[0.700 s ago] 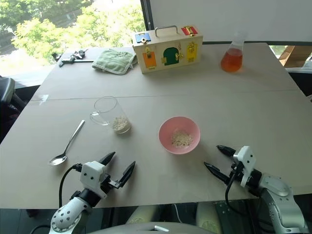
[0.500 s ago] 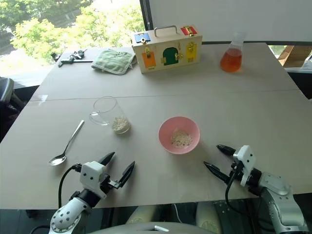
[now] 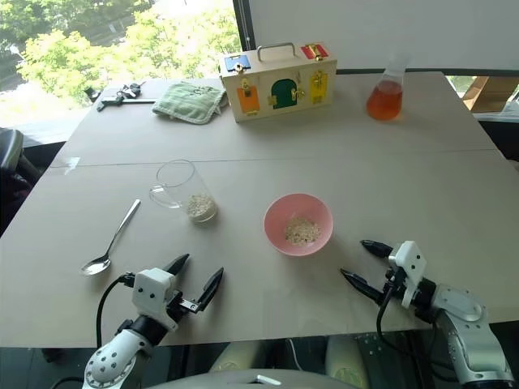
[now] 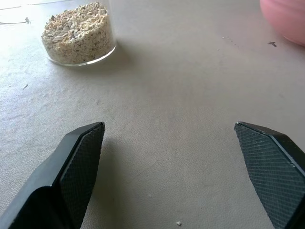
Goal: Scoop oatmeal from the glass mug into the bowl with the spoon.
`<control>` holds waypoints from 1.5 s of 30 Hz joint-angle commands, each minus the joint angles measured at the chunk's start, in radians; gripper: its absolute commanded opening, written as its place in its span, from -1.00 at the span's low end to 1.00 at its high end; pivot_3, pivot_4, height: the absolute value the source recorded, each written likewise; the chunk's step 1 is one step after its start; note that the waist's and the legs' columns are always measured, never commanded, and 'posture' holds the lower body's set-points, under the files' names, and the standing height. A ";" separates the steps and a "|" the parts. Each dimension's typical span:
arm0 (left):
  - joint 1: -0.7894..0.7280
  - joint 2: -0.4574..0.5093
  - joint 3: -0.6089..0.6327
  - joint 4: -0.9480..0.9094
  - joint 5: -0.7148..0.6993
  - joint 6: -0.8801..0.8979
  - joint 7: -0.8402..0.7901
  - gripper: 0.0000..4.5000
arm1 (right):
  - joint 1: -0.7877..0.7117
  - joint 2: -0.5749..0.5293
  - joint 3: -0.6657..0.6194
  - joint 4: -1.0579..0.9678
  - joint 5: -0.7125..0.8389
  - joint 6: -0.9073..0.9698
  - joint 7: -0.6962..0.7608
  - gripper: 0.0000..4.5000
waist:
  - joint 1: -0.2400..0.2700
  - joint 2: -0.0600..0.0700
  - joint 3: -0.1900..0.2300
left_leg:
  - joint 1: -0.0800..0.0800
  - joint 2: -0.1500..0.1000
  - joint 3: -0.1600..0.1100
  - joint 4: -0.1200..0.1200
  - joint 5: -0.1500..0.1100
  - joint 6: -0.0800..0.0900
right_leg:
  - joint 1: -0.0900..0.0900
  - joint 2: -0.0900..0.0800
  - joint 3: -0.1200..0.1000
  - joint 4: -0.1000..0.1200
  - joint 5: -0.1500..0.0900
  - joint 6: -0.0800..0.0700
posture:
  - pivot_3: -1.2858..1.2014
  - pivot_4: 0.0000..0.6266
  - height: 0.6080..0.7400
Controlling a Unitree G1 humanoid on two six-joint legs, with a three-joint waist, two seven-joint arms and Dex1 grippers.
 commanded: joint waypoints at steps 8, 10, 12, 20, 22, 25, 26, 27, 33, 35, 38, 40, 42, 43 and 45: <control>0.007 0.002 0.061 -0.027 -0.088 -0.014 -0.028 1.00 | -0.017 -0.115 0.005 -0.035 0.007 0.044 0.108 0.96 | 0.001 0.001 0.002 | 0.000 0.000 0.001 0.001 0.000 0.000 | 0.000 0.000 0.000 0.000 0.000 0.000 | 0.03 -0.52 1.00; 0.000 0.012 0.127 -0.053 -0.162 0.001 -0.037 1.00 | -0.036 -0.181 -0.009 -0.116 0.064 0.120 0.146 0.96 | 0.002 -0.001 0.003 | -0.002 0.000 0.000 0.002 0.000 0.000 | -0.001 0.000 -0.001 0.000 0.000 0.000 | 0.03 -0.52 1.00; 0.003 0.032 0.194 -0.078 -0.230 0.012 -0.056 1.00 | -0.066 -0.237 -0.027 -0.200 0.148 0.223 0.165 0.96 | 0.001 -0.001 0.005 | -0.004 0.000 -0.001 0.002 0.000 0.000 | -0.003 0.000 -0.002 0.001 0.000 0.000 | 0.03 -0.52 1.00; -0.016 0.203 0.480 -0.088 -0.488 0.156 -0.154 1.00 | -0.376 -0.317 -0.001 -0.456 0.443 0.566 0.103 0.96 | 0.002 -0.006 0.012 | -0.017 0.001 -0.001 0.007 0.003 0.004 | -0.016 0.000 -0.002 0.008 0.001 -0.001 | 0.03 -0.52 1.00; -0.029 0.243 0.513 -0.054 -0.471 0.187 -0.155 1.00 | -0.449 -0.290 0.028 -0.481 0.457 0.600 0.067 0.96 | 0.005 -0.008 0.014 | -0.017 0.000 -0.001 0.009 0.003 0.004 | -0.016 0.000 -0.003 0.008 0.001 -0.001 | 0.03 -0.52 1.00; -0.070 0.269 0.538 -0.008 -0.450 0.252 -0.105 1.00 | -0.507 -0.260 0.065 -0.506 0.455 0.639 0.020 0.96 | 0.006 -0.010 0.015 | -0.018 0.000 -0.002 0.010 0.005 0.000 | -0.016 -0.001 -0.004 0.007 0.001 -0.001 | 0.03 -0.52 1.00; -0.078 0.276 0.543 -0.004 -0.446 0.277 -0.093 1.00 | -0.519 -0.252 0.075 -0.516 0.450 0.643 0.012 0.96 | 0.006 -0.010 0.015 | -0.018 0.000 -0.002 0.010 0.005 0.000 | -0.017 -0.001 -0.004 0.007 0.001 -0.001 | 0.03 -0.52 1.00; -0.083 0.279 0.546 -0.003 -0.444 0.294 -0.088 1.00 | -0.526 -0.246 0.081 -0.523 0.447 0.646 0.007 0.96 | 0.005 -0.011 0.016 | -0.019 -0.001 -0.002 0.010 0.005 0.000 | -0.017 -0.001 -0.003 0.007 0.001 -0.001 | 0.03 -0.52 1.00; -0.146 0.336 0.568 0.071 -0.461 0.452 -0.070 1.00 | -0.567 -0.216 0.091 -0.569 0.473 0.670 -0.030 0.96 | 0.002 -0.011 0.016 | -0.020 -0.001 -0.001 0.010 0.005 0.000 | -0.021 -0.001 -0.003 0.010 0.001 -0.002 | 0.03 -0.52 1.00; -0.172 0.365 0.556 0.096 -0.457 0.512 -0.075 1.00 | -0.583 -0.209 0.093 -0.579 0.485 0.679 -0.035 0.96 | 0.001 -0.011 0.016 | -0.021 -0.001 -0.001 0.010 0.005 0.000 | -0.023 -0.001 -0.002 0.013 0.001 -0.002 | 0.03 -0.52 1.00; -0.219 0.386 0.566 0.123 -0.452 0.576 -0.047 1.00 | -0.583 -0.209 0.093 -0.584 0.485 0.680 -0.034 0.96 | 0.000 -0.011 0.016 | -0.021 -0.001 -0.001 0.011 0.005 -0.001 | -0.023 0.000 -0.002 0.014 0.002 -0.002 | 0.03 -0.52 1.00; -0.223 0.394 0.578 0.123 -0.442 0.608 -0.038 1.00 | -0.571 -0.213 0.093 -0.589 0.474 0.675 -0.029 0.96 | 0.000 -0.011 0.016 | -0.022 -0.001 -0.001 0.012 0.006 -0.001 | -0.023 0.000 -0.002 0.014 0.002 -0.003 | 0.03 -0.52 1.00; -0.220 0.398 0.590 0.128 -0.432 0.638 -0.034 1.00 | -0.559 -0.213 0.093 -0.593 0.470 0.672 -0.029 0.96 | 0.000 -0.011 0.016 | -0.022 -0.001 0.000 0.013 0.006 -0.001 | -0.023 0.000 -0.002 0.014 0.002 -0.003 | 0.03 -0.52 1.00; -0.218 0.400 0.594 0.132 -0.427 0.648 -0.032 1.00 | -0.555 -0.212 0.093 -0.595 0.469 0.670 -0.030 0.96 | -0.001 -0.011 0.016 | -0.022 -0.001 0.000 0.013 0.006 -0.001 | -0.023 0.000 -0.002 0.014 0.002 -0.003 | 0.03 -0.52 1.00; -0.210 0.408 0.590 0.138 -0.414 0.671 -0.039 1.00 | -0.547 -0.209 0.094 -0.599 0.465 0.667 -0.031 0.96 | -0.002 -0.011 0.016 | -0.023 -0.001 0.000 0.013 0.006 -0.001 | -0.024 0.000 -0.001 0.014 0.002 -0.003 | 0.03 -0.52 1.00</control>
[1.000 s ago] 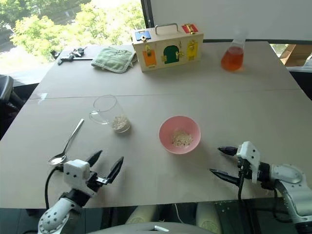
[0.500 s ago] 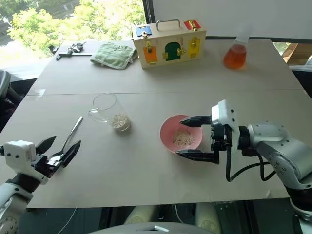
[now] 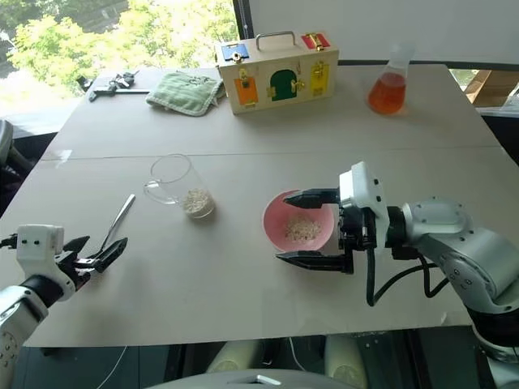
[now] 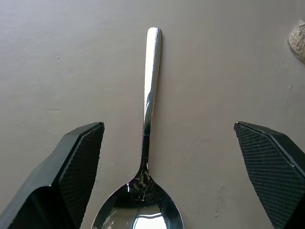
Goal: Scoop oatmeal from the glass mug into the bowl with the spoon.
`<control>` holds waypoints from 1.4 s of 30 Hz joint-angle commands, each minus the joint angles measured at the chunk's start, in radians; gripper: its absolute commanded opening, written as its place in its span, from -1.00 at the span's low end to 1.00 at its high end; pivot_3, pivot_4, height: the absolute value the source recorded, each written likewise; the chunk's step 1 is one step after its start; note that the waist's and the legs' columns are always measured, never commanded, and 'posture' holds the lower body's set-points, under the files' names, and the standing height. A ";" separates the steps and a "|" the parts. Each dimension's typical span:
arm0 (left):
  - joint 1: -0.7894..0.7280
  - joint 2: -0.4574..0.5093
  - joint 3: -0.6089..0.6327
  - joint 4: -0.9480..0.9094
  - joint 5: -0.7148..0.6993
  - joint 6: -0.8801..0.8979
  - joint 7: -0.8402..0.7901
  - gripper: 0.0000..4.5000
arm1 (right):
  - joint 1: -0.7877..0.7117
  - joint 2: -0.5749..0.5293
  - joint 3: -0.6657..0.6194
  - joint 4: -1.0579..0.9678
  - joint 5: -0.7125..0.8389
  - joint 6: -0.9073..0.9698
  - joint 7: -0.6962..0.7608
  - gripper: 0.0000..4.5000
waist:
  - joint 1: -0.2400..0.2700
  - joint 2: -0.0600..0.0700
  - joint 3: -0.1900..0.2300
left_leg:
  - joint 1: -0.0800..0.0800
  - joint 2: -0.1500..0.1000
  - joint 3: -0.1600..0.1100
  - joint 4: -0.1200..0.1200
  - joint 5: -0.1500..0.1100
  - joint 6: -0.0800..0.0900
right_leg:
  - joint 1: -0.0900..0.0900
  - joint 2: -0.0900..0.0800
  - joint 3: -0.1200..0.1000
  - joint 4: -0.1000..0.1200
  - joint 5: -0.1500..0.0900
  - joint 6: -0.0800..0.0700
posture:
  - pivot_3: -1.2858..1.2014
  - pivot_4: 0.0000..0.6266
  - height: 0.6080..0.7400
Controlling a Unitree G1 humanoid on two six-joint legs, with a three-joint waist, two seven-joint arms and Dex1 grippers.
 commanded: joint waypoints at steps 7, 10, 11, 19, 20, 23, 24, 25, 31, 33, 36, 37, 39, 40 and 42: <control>-0.023 0.056 0.003 0.048 0.090 0.058 -0.006 0.07 | 0.016 0.013 0.001 -0.041 -0.011 -0.035 0.005 1.00 | 0.002 0.000 0.000 | -0.001 0.000 0.000 0.000 0.000 0.000 | -0.001 0.000 0.001 0.001 0.001 -0.001 | 0.03 -0.52 1.00; -0.054 0.060 -0.028 0.069 0.121 0.043 -0.026 -0.16 | 0.018 0.015 0.006 -0.042 -0.016 -0.039 0.005 1.00 | 0.002 0.000 0.000 | -0.001 0.000 0.000 0.000 0.000 -0.001 | -0.001 0.000 0.000 0.002 0.001 -0.001 | 0.03 -0.52 1.00; -0.066 0.059 -0.035 0.078 0.128 0.043 -0.030 -0.16 | 0.019 0.016 0.006 -0.043 -0.017 -0.039 0.006 1.00 | 0.002 0.000 0.000 | -0.001 0.000 0.000 0.000 0.001 -0.001 | -0.001 0.000 0.000 0.002 0.001 -0.001 | 0.03 -0.52 1.00; -0.135 0.082 -0.083 0.151 0.179 0.054 -0.072 -0.16 | 0.027 0.016 0.009 -0.047 -0.033 -0.042 0.008 1.00 | 0.003 0.002 -0.001 | 0.000 0.000 0.000 0.000 0.001 -0.002 | -0.001 0.000 0.000 0.004 0.001 -0.002 | 0.03 -0.52 1.00; -0.137 0.084 -0.083 0.157 0.184 0.052 -0.078 -0.16 | 0.028 0.016 0.009 -0.049 -0.034 -0.041 0.008 1.00 | 0.003 0.002 -0.001 | 0.000 0.000 0.000 0.001 0.001 -0.002 | -0.001 0.000 0.000 0.004 0.001 -0.002 | 0.03 -0.52 1.00; -0.138 0.083 -0.078 0.165 0.195 0.038 -0.089 -0.16 | 0.031 0.017 0.008 -0.051 -0.035 -0.041 0.005 1.00 | 0.003 0.002 -0.001 | 0.000 0.000 0.000 0.001 0.002 -0.002 | -0.001 0.000 0.000 0.005 0.001 -0.002 | 0.03 -0.52 1.00; -0.137 0.079 -0.074 0.165 0.197 0.024 -0.098 -0.16 | 0.032 0.017 0.008 -0.052 -0.036 -0.041 0.004 1.00 | 0.003 0.002 -0.001 | 0.000 0.000 0.000 0.001 0.002 -0.002 | -0.001 0.000 0.000 0.005 0.001 -0.002 | 0.03 -0.52 1.00; -0.134 0.075 -0.072 0.165 0.197 0.014 -0.106 -0.16 | 0.032 0.017 0.007 -0.052 -0.036 -0.040 0.004 1.00 | 0.003 0.002 -0.001 | 0.000 0.000 0.000 0.000 0.002 -0.002 | -0.001 0.000 0.000 0.005 0.001 -0.002 | 0.03 -0.52 1.00; -0.096 0.043 -0.047 0.132 0.194 -0.051 -0.135 -0.16 | 0.035 0.015 0.011 -0.048 -0.051 -0.046 0.006 1.00 | 0.001 0.002 0.000 | 0.000 0.000 0.000 0.001 0.002 -0.003 | -0.002 0.000 0.001 0.005 0.001 -0.002 | 0.03 -0.52 1.00; -0.067 0.020 -0.020 0.092 0.172 -0.090 -0.159 -0.16 | 0.032 0.017 0.008 -0.042 -0.050 -0.047 0.008 1.00 | 0.000 0.002 0.000 | 0.000 0.000 0.000 0.001 0.002 -0.003 | -0.002 0.000 0.001 0.005 0.001 -0.002 | 0.03 -0.52 1.00; 0.009 -0.019 0.019 0.023 0.146 -0.119 -0.189 -0.16 | 0.027 0.020 0.008 -0.032 -0.051 -0.049 0.013 1.00 | -0.004 0.002 0.000 | -0.001 0.000 0.002 0.001 0.002 -0.003 | -0.003 0.000 0.002 0.004 0.001 -0.002 | 0.03 -0.52 1.00; 0.039 -0.032 0.030 0.001 0.145 -0.125 -0.191 -0.16 | 0.024 0.022 0.008 -0.028 -0.050 -0.048 0.015 1.00 | -0.005 0.002 0.000 | -0.002 0.000 0.002 0.001 0.002 -0.003 | -0.004 0.000 0.003 0.004 0.001 -0.002 | 0.03 -0.52 1.00; 0.085 -0.065 0.061 -0.040 0.139 -0.143 -0.182 -0.16 | 0.017 0.027 0.010 -0.018 -0.044 -0.046 0.019 1.00 | -0.009 0.002 0.000 | -0.002 0.001 0.002 0.001 0.002 -0.003 | -0.004 0.000 0.002 0.004 0.001 -0.002 | 0.03 -0.52 1.00; 0.100 -0.086 0.080 -0.061 0.126 -0.148 -0.173 -0.16 | 0.012 0.030 0.012 -0.011 -0.044 -0.045 0.022 1.00 | -0.012 0.002 0.000 | -0.002 0.001 0.002 0.001 0.002 -0.003 | -0.004 0.000 0.002 0.004 0.001 -0.002 | 0.03 -0.52 1.00; 0.117 -0.131 0.113 -0.101 0.110 -0.175 -0.150 -0.16 | -0.002 0.040 0.019 0.009 -0.041 -0.043 0.030 1.00 | -0.014 0.001 0.000 | -0.002 0.001 0.002 0.001 0.002 -0.002 | -0.004 0.000 0.002 0.004 0.001 -0.002 | 0.03 -0.52 1.00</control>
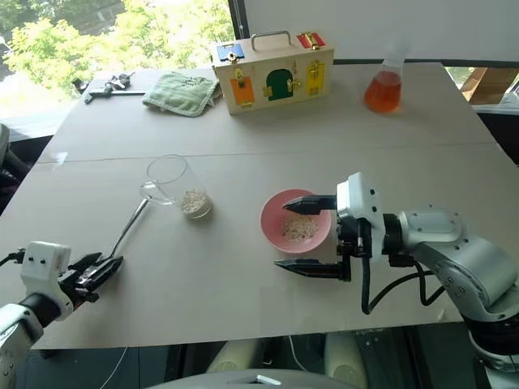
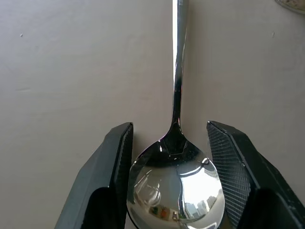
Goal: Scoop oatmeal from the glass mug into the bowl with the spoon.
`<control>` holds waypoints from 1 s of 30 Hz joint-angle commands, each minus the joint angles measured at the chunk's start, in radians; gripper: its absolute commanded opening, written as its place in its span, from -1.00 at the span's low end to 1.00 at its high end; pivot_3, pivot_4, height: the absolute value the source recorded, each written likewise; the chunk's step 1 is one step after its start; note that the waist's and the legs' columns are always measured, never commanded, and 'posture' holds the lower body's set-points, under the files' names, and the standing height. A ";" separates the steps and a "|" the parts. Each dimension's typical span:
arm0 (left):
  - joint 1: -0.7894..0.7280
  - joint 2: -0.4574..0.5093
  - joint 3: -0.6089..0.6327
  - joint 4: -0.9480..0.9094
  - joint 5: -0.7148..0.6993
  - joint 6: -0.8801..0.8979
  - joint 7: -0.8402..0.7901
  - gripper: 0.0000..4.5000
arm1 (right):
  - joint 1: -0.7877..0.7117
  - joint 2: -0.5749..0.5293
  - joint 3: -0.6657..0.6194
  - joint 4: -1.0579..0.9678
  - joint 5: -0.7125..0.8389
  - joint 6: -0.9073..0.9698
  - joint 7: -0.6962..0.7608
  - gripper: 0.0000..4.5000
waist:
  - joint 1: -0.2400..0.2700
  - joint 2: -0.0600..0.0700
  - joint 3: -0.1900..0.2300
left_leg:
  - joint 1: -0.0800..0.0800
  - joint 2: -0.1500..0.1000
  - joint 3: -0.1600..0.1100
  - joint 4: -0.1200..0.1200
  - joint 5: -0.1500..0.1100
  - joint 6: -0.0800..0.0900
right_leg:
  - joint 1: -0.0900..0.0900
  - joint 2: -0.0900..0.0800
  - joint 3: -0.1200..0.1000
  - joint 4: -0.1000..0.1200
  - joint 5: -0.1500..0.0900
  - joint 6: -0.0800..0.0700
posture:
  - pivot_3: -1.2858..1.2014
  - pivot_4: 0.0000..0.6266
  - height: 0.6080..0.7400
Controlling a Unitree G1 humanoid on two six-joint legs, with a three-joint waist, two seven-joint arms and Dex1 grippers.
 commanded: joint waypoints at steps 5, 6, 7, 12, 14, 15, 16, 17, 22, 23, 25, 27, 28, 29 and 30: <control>-0.026 -0.124 0.130 -0.203 -0.101 -0.099 0.098 -0.16 | -0.095 0.035 0.023 0.079 0.010 -0.002 0.040 1.00 | -0.003 -0.002 0.000 | 0.000 0.000 -0.001 0.003 -0.001 0.001 | 0.001 0.000 -0.002 0.001 0.001 -0.001 | 0.03 -0.52 1.00; -0.039 -0.132 0.133 -0.231 -0.115 -0.105 0.111 -0.16 | -0.114 0.043 0.025 0.101 0.008 0.001 0.037 1.00 | -0.004 -0.002 0.000 | 0.000 0.000 -0.001 0.003 0.000 0.000 | 0.001 0.000 -0.002 0.001 0.001 -0.001 | 0.03 -0.52 1.00; -0.054 -0.135 0.136 -0.268 -0.138 -0.103 0.127 -0.16 | -0.134 0.058 0.024 0.122 0.008 0.009 0.020 1.00 | -0.005 -0.002 0.000 | 0.000 0.000 -0.001 0.003 0.000 0.000 | 0.001 0.000 -0.002 0.001 0.001 -0.001 | 0.03 -0.52 1.00; -0.115 -0.109 0.087 -0.374 -0.179 -0.074 0.159 -0.16 | -0.218 0.145 -0.012 0.190 0.056 0.072 -0.090 1.00 | -0.008 -0.002 0.000 | 0.000 0.000 -0.001 0.003 0.001 -0.001 | 0.000 0.001 -0.001 0.001 0.001 -0.001 | 0.03 -0.52 1.00; -0.144 -0.092 0.052 -0.400 -0.185 -0.063 0.164 -0.16 | -0.243 0.178 -0.033 0.199 0.093 0.103 -0.137 1.00 | -0.008 -0.002 0.000 | 0.000 0.000 0.000 0.002 0.001 -0.001 | -0.001 0.001 0.000 0.001 0.001 -0.001 | 0.03 -0.52 1.00; -0.164 -0.084 0.033 -0.410 -0.190 -0.057 0.168 -0.16 | -0.255 0.195 -0.046 0.202 0.113 0.117 -0.165 1.00 | -0.009 -0.002 0.000 | -0.001 0.000 0.000 0.002 0.001 -0.001 | -0.001 0.001 0.000 0.002 0.001 -0.001 | 0.03 -0.52 1.00; -0.185 -0.076 0.011 -0.420 -0.195 -0.052 0.168 -0.16 | -0.268 0.214 -0.059 0.206 0.133 0.133 -0.201 1.00 | -0.009 -0.002 0.000 | -0.001 0.000 0.001 0.002 0.001 -0.001 | -0.002 0.001 0.000 0.003 0.001 -0.001 | 0.03 -0.52 1.00; -0.203 -0.068 -0.012 -0.426 -0.196 -0.048 0.166 -0.16 | -0.279 0.234 -0.074 0.210 0.155 0.149 -0.241 1.00 | -0.009 -0.002 0.000 | -0.001 0.000 0.001 0.003 0.001 -0.001 | -0.002 0.001 0.000 0.003 0.001 -0.001 | 0.03 -0.52 1.00; -0.268 -0.024 -0.147 -0.449 -0.181 -0.028 0.138 -0.16 | -0.317 0.311 -0.124 0.220 0.233 0.220 -0.434 1.00 | -0.009 -0.002 0.000 | -0.001 0.000 0.003 0.003 0.001 -0.001 | -0.005 0.002 0.002 0.008 0.001 -0.002 | 0.03 -0.52 1.00; -0.285 -0.018 -0.182 -0.450 -0.177 -0.025 0.133 -0.16 | -0.320 0.334 -0.136 0.223 0.263 0.243 -0.499 1.00 | -0.010 -0.002 0.000 | -0.001 0.000 0.004 0.003 0.001 -0.001 | -0.005 0.002 0.002 0.009 0.001 -0.002 | 0.03 -0.52 1.00; -0.310 -0.002 -0.249 -0.448 -0.153 -0.024 0.117 -0.16 | -0.323 0.370 -0.149 0.224 0.305 0.277 -0.595 1.00 | -0.010 -0.002 0.000 | -0.001 0.000 0.005 0.003 0.001 -0.002 | -0.006 0.002 0.003 0.011 0.001 -0.002 | 0.03 -0.52 1.00; -0.332 0.004 -0.303 -0.438 -0.132 -0.031 0.103 -0.16 | -0.324 0.391 -0.147 0.218 0.316 0.297 -0.660 1.00 | -0.013 -0.001 0.000 | -0.001 0.000 0.006 0.003 0.002 -0.002 | -0.007 0.002 0.003 0.012 0.001 -0.002 | 0.03 -0.52 1.00; -0.346 0.005 -0.332 -0.432 -0.124 -0.036 0.094 -0.16 | -0.323 0.407 -0.147 0.219 0.327 0.311 -0.710 1.00 | -0.013 -0.001 0.000 | -0.001 0.000 0.006 0.003 0.002 -0.002 | -0.007 0.002 0.004 0.012 0.001 -0.002 | 0.03 -0.52 1.00; -0.370 0.001 -0.369 -0.422 -0.119 -0.039 0.082 -0.16 | -0.316 0.430 -0.149 0.228 0.358 0.333 -0.777 1.00 | -0.014 -0.001 0.000 | -0.001 0.000 0.006 0.003 0.002 -0.002 | -0.007 0.002 0.004 0.012 0.001 -0.002 | 0.03 -0.52 1.00; -0.386 -0.002 -0.393 -0.415 -0.115 -0.042 0.074 -0.16 | -0.311 0.446 -0.151 0.235 0.383 0.349 -0.824 1.00 | -0.013 -0.001 0.000 | -0.001 0.000 0.006 0.003 0.002 -0.002 | -0.007 0.002 0.004 0.012 0.001 -0.002 | 0.03 -0.52 1.00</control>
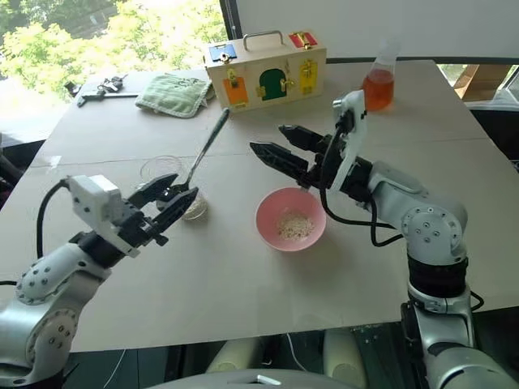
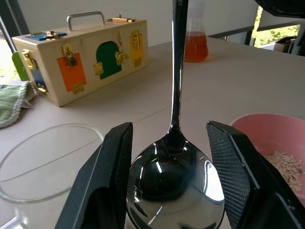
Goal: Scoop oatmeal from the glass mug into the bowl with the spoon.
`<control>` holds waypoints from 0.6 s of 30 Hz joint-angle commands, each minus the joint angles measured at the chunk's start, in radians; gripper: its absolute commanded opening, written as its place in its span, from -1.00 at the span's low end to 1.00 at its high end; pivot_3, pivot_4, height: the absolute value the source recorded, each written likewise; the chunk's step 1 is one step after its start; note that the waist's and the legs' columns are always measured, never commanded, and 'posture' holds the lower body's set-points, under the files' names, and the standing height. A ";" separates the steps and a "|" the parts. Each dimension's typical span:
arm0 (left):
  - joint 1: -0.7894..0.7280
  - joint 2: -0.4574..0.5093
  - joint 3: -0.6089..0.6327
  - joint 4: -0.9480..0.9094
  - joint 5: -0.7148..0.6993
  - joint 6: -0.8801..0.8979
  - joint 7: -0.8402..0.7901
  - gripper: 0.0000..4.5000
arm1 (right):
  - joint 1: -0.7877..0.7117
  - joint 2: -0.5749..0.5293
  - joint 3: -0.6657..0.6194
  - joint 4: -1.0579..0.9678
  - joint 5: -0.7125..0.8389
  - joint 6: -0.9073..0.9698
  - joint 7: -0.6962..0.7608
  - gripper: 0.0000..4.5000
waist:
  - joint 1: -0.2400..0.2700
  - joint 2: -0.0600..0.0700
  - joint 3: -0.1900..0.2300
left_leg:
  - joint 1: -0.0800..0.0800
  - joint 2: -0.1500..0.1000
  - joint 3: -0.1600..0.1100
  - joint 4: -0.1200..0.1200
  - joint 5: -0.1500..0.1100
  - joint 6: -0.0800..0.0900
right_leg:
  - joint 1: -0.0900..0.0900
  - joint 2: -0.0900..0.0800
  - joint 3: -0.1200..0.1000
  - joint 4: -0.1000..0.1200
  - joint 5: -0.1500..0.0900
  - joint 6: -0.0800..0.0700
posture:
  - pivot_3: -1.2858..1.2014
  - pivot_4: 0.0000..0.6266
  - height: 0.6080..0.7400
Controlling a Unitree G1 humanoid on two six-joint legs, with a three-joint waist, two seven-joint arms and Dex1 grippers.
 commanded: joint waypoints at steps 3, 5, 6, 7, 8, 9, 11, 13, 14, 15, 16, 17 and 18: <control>-0.099 -0.009 -0.142 0.014 0.042 -0.038 -0.054 -0.16 | 0.002 0.092 -0.029 0.005 0.128 0.080 -0.285 1.00 | 0.000 0.000 0.000 | 0.000 0.000 0.000 0.000 0.000 -0.001 | 0.000 0.000 0.000 0.001 0.000 0.000 | 0.03 -0.52 1.00; -0.117 -0.012 -0.173 0.025 0.054 -0.044 -0.070 -0.16 | 0.005 0.103 -0.028 0.007 0.164 0.102 -0.333 1.00 | -0.001 0.000 0.000 | 0.000 0.000 0.000 0.000 0.001 -0.001 | 0.000 0.000 0.000 0.001 0.000 0.000 | 0.03 -0.52 1.00; -0.123 -0.015 -0.184 0.030 0.056 -0.047 -0.076 -0.16 | 0.006 0.110 -0.030 0.010 0.185 0.108 -0.363 1.00 | -0.002 0.000 0.000 | 0.000 0.000 0.000 0.000 0.001 -0.001 | 0.000 0.000 0.000 0.001 0.000 0.000 | 0.03 -0.52 1.00; -0.128 -0.017 -0.195 0.036 0.061 -0.049 -0.081 -0.16 | 0.003 0.118 -0.030 0.013 0.194 0.106 -0.382 1.00 | -0.004 0.000 0.000 | 0.000 0.000 0.000 0.000 0.001 -0.001 | -0.001 0.000 0.000 0.001 0.000 0.000 | 0.03 -0.52 1.00; -0.131 -0.018 -0.205 0.042 0.064 -0.051 -0.089 -0.16 | -0.006 0.125 -0.032 0.018 0.206 0.103 -0.396 1.00 | -0.007 0.001 0.000 | 0.000 0.000 0.000 0.000 0.001 -0.001 | -0.001 0.000 0.000 0.001 0.000 0.000 | 0.03 -0.52 1.00; -0.132 -0.018 -0.212 0.049 0.068 -0.056 -0.097 -0.16 | -0.019 0.131 -0.036 0.025 0.219 0.097 -0.411 1.00 | -0.011 0.001 0.000 | 0.000 0.000 0.000 0.000 0.001 -0.001 | -0.001 0.000 0.000 0.001 0.000 0.000 | 0.03 -0.52 1.00; -0.130 -0.018 -0.221 0.059 0.077 -0.064 -0.114 -0.16 | -0.036 0.131 -0.040 0.035 0.235 0.092 -0.429 1.00 | -0.018 0.001 0.000 | 0.000 0.000 0.000 0.000 0.001 -0.001 | -0.001 0.000 0.000 0.001 0.000 0.000 | 0.03 -0.52 1.00; -0.127 -0.020 -0.226 0.067 0.085 -0.074 -0.123 -0.16 | -0.041 0.123 -0.041 0.038 0.243 0.089 -0.436 1.00 | -0.021 0.001 0.000 | 0.000 0.000 0.000 0.000 0.001 0.000 | -0.001 0.000 0.000 0.002 0.000 0.000 | 0.03 -0.52 1.00; -0.127 -0.021 -0.227 0.073 0.087 -0.079 -0.126 -0.16 | -0.041 0.120 -0.042 0.039 0.250 0.088 -0.441 1.00 | -0.022 0.001 0.000 | 0.000 0.000 0.000 0.000 0.001 -0.001 | -0.001 0.001 0.000 0.002 0.000 0.000 | 0.03 -0.52 1.00; -0.127 -0.024 -0.226 0.078 0.088 -0.084 -0.127 -0.16 | -0.039 0.119 -0.042 0.038 0.256 0.086 -0.447 1.00 | -0.022 0.001 0.000 | 0.000 0.000 0.000 0.000 0.001 -0.001 | -0.001 0.001 0.000 0.002 0.000 0.000 | 0.03 -0.52 1.00; -0.129 -0.027 -0.225 0.083 0.089 -0.086 -0.127 -0.16 | -0.037 0.117 -0.042 0.036 0.262 0.085 -0.453 0.77 | -0.022 0.001 0.000 | 0.000 0.000 0.000 0.000 0.001 0.000 | -0.001 0.001 0.000 0.002 0.000 0.000 | 0.03 -0.52 1.00; -0.132 -0.029 -0.225 0.088 0.091 -0.088 -0.129 -0.16 | -0.036 0.115 -0.042 0.034 0.268 0.083 -0.459 0.61 | -0.022 0.001 0.000 | 0.000 0.000 0.000 0.000 0.001 0.000 | -0.001 0.001 0.000 0.002 0.000 0.000 | 0.03 -0.52 1.00; -0.136 -0.032 -0.226 0.096 0.094 -0.091 -0.130 -0.16 | -0.033 0.114 -0.042 0.033 0.274 0.080 -0.466 0.42 | -0.022 0.001 0.000 | 0.000 0.000 0.000 0.000 0.001 0.000 | -0.001 0.001 0.000 0.002 0.000 0.000 | 0.03 -0.52 1.00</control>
